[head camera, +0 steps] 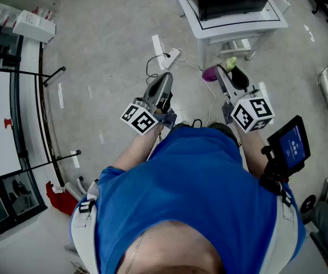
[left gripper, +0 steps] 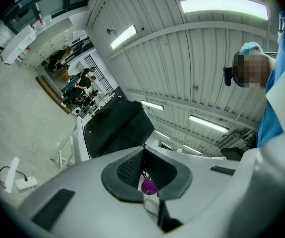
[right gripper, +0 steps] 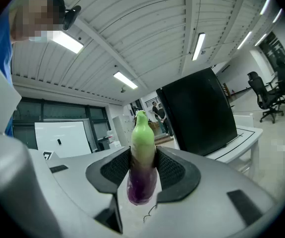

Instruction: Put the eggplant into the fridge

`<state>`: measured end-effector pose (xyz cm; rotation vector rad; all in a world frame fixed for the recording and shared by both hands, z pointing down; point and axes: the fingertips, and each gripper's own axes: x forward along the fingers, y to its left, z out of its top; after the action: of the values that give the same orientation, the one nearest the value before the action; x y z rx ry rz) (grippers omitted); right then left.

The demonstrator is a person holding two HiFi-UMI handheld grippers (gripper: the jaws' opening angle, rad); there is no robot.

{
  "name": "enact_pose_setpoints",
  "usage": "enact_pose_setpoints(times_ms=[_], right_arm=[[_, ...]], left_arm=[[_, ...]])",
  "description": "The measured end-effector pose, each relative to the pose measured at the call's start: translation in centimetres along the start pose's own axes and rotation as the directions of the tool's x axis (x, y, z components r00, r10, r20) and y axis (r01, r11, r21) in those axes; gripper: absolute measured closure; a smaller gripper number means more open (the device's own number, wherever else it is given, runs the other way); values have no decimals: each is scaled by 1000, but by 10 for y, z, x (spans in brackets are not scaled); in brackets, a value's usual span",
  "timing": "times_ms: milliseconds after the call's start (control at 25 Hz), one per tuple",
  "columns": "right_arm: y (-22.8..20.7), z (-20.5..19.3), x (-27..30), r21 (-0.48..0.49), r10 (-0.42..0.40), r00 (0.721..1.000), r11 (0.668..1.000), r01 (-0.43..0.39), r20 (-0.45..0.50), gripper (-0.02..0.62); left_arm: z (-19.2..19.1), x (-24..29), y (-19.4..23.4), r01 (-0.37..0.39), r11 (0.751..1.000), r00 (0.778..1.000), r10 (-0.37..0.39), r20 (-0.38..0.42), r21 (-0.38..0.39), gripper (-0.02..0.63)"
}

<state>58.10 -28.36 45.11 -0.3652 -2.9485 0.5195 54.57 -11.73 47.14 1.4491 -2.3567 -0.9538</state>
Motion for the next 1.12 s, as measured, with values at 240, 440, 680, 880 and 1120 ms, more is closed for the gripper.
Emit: enact_pose_setpoints(times_ms=[240, 440, 680, 880, 1120], right_arm=[[3, 1, 4, -12, 17, 1000, 1000, -17, -1, 431], [7, 0, 4, -3, 29, 1000, 1000, -29, -4, 431], [15, 2, 5, -7, 46, 999, 999, -46, 2, 431], [23, 5, 9, -13, 56, 998, 998, -56, -8, 431], [46, -4, 16, -23, 66, 998, 998, -67, -13, 431]], left_arm=[[3, 1, -1, 1, 1000, 1000, -2, 12, 20, 597], [3, -4, 0, -12, 1000, 1000, 12, 14, 20, 597], [9, -9, 1, -21, 1000, 1000, 20, 16, 21, 597], [16, -12, 0, -20, 1000, 1000, 20, 21, 22, 597], [27, -33, 10, -30, 999, 999, 29, 34, 29, 597]])
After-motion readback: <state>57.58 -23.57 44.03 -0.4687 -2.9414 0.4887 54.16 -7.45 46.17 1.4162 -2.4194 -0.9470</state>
